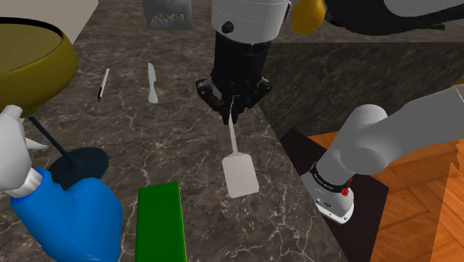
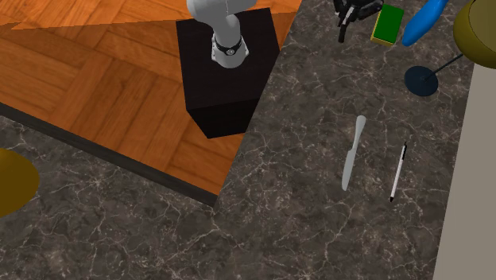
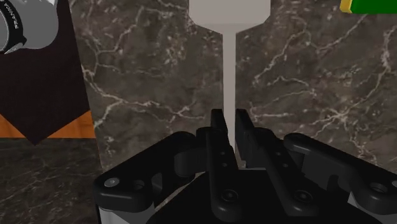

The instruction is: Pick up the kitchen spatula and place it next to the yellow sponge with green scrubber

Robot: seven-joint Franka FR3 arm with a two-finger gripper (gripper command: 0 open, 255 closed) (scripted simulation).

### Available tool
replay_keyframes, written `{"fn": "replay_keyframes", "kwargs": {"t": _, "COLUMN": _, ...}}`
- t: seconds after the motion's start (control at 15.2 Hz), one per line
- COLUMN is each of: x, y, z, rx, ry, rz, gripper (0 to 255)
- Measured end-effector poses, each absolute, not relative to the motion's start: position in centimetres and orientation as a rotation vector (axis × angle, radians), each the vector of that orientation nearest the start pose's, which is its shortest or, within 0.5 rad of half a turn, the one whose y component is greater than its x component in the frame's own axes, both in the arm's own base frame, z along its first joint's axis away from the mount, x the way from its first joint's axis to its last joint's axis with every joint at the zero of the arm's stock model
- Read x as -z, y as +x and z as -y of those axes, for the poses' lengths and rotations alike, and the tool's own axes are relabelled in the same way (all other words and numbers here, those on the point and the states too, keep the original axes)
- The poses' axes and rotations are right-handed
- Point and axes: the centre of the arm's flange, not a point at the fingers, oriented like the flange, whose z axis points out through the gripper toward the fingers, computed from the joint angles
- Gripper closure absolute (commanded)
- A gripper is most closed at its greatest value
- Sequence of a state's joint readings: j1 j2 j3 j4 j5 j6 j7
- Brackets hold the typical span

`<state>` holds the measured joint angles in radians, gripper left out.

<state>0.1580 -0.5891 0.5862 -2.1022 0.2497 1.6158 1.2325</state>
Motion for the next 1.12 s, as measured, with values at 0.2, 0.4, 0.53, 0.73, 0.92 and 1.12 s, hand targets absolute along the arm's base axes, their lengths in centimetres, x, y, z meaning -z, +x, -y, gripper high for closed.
{"fn": "replay_keyframes", "kwargs": {"t": 0.2, "x": -60.1, "y": 21.6, "z": -35.7, "rx": 0.101, "ry": -3.028, "rz": -0.896, "gripper": 255}}
{"fn": "replay_keyframes", "kwargs": {"t": 0.4, "x": -60.1, "y": 18.5, "z": -38.4, "rx": 0.101, "ry": -3.029, "rz": -0.895, "gripper": 255}}
{"fn": "replay_keyframes", "kwargs": {"t": 0.53, "x": -60.1, "y": 16.6, "z": -40.4, "rx": 0.101, "ry": -3.029, "rz": -0.895, "gripper": 255}}
{"fn": "replay_keyframes", "kwargs": {"t": 0.73, "x": -60.2, "y": 13.8, "z": -42.7, "rx": 0.102, "ry": -3.029, "rz": -0.896, "gripper": 255}}
{"fn": "replay_keyframes", "kwargs": {"t": 0.92, "x": -59.9, "y": 10.9, "z": -45.5, "rx": 0.103, "ry": -3.030, "rz": -0.896, "gripper": 255}}
{"fn": "replay_keyframes", "kwargs": {"t": 1.12, "x": -60.1, "y": 8.2, "z": -48.4, "rx": 0.103, "ry": -3.029, "rz": -0.896, "gripper": 255}}
